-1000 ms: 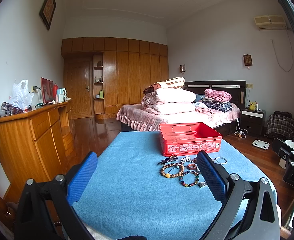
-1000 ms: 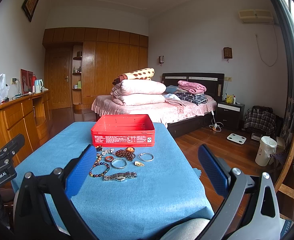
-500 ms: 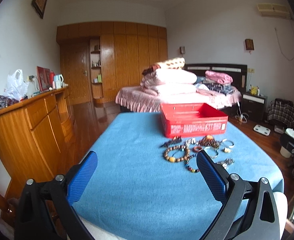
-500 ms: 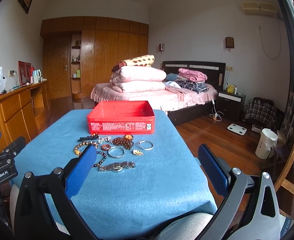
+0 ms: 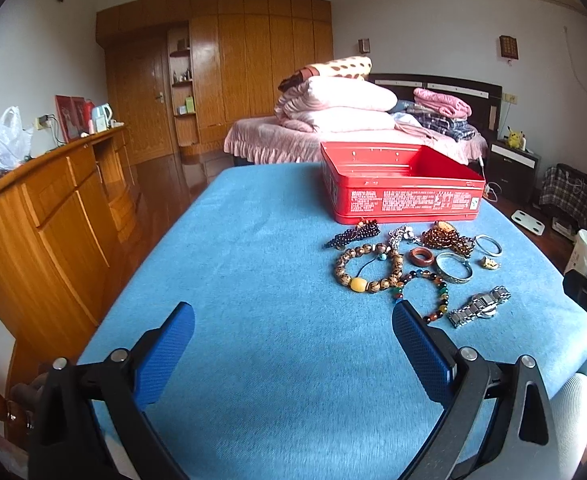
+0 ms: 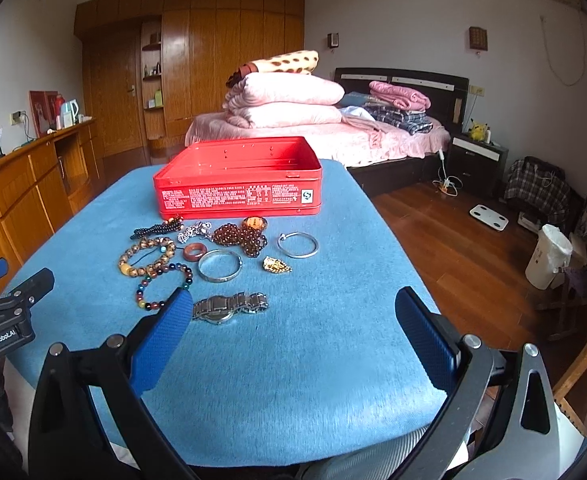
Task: Organize jewelry
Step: 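Move the left tool to the wooden bead bracelet while the right tool approaches the silver bangle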
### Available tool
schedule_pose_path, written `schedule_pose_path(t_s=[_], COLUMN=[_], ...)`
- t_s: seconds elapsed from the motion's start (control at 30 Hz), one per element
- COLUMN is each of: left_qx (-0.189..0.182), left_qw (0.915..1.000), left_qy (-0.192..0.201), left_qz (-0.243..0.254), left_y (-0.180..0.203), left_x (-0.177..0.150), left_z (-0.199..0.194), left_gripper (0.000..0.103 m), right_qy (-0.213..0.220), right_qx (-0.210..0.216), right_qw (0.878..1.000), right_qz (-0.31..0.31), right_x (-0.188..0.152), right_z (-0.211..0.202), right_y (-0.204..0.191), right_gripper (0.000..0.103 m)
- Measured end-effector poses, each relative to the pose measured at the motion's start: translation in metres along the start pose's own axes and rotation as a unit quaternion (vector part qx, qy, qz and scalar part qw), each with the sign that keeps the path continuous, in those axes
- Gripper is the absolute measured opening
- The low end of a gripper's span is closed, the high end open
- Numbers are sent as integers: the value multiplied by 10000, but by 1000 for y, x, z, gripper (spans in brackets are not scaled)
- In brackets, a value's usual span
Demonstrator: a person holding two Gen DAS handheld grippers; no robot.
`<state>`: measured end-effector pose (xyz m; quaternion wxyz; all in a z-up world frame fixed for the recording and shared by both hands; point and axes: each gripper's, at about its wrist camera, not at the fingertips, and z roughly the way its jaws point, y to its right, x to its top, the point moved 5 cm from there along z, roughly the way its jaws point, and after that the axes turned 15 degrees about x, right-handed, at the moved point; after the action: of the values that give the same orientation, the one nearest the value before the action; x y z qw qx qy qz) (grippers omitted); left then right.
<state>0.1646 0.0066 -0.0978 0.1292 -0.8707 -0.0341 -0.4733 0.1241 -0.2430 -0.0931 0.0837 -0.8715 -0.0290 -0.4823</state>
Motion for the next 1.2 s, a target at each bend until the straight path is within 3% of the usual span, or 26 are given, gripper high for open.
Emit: schedule_pose_path(t_s=[0.57,1.1,1.2], left_qx=[-247,-540,-663], left_qw=[9953,9880,9861], left_qy=[-892,-1411,-1491], left_qz=[274,309,321], left_y=[36,47,49], left_x=[29,26,29], left_z=[89,116,120], left_gripper=[97,97,92], right_qy=[-901,-1518,-1541], right_qx=[131,408,452], right_qw=[9958,9868,9864], right_qz=[111,393,360], right_x=[36,34,36], right_z=[101,149,151], right_y=[39,68,67], right_gripper=[98,98,98])
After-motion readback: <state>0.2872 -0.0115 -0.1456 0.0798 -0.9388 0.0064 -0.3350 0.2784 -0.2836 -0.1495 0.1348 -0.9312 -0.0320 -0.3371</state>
